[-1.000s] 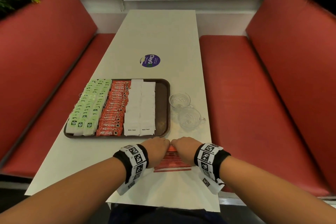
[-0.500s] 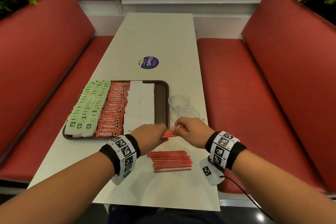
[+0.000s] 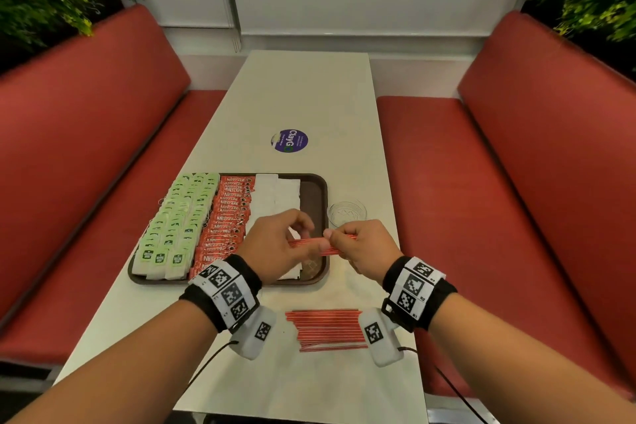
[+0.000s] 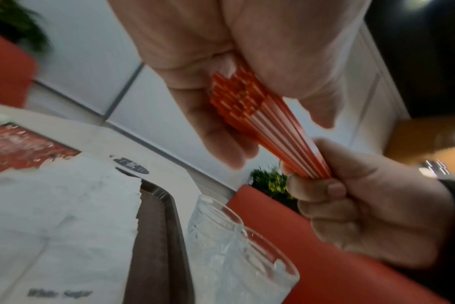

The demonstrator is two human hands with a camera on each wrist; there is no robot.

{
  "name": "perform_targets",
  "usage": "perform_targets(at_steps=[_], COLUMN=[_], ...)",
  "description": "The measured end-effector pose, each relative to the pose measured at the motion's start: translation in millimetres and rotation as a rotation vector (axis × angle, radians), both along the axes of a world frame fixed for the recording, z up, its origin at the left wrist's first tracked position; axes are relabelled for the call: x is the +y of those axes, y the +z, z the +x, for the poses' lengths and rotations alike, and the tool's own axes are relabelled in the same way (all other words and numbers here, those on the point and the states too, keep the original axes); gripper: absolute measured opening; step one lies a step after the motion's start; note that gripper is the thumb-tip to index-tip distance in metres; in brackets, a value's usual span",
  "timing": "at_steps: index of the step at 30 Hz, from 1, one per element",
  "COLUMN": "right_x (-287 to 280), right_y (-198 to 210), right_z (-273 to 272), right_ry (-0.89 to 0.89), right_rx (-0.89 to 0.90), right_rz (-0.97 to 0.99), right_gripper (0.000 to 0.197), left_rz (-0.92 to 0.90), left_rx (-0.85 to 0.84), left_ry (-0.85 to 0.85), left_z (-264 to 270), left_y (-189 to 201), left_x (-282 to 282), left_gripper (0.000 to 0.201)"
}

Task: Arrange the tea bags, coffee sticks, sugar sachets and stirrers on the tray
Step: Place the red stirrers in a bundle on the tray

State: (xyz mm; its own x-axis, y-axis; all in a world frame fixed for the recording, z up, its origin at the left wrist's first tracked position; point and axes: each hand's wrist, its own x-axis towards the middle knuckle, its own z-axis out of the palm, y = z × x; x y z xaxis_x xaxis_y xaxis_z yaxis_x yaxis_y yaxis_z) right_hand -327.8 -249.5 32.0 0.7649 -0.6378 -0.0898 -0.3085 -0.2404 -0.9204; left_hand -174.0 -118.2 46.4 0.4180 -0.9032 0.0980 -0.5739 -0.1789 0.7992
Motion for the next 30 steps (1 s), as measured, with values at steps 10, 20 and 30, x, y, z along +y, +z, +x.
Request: perform_targets(at_steps=[10,20,30], right_x=[16,12,20], right_y=[12,-8,-17], right_z=[37,47,52], right_ry=[-0.131,0.188,-0.074], right_rx=[-0.073,0.173,0.235], right_rz=[-0.010,-0.212,0.030], right_gripper=[0.030,0.028,0.063], left_rz=[-0.111,0.557,0.650], left_rx=[0.280,-0.281,-0.226], left_ry=[0.268,-0.528,-0.609], left_z=[11,46,74], left_y=[4,3,-20], left_x=[-14,-2,-21], left_gripper=[0.057,0.033,0.030])
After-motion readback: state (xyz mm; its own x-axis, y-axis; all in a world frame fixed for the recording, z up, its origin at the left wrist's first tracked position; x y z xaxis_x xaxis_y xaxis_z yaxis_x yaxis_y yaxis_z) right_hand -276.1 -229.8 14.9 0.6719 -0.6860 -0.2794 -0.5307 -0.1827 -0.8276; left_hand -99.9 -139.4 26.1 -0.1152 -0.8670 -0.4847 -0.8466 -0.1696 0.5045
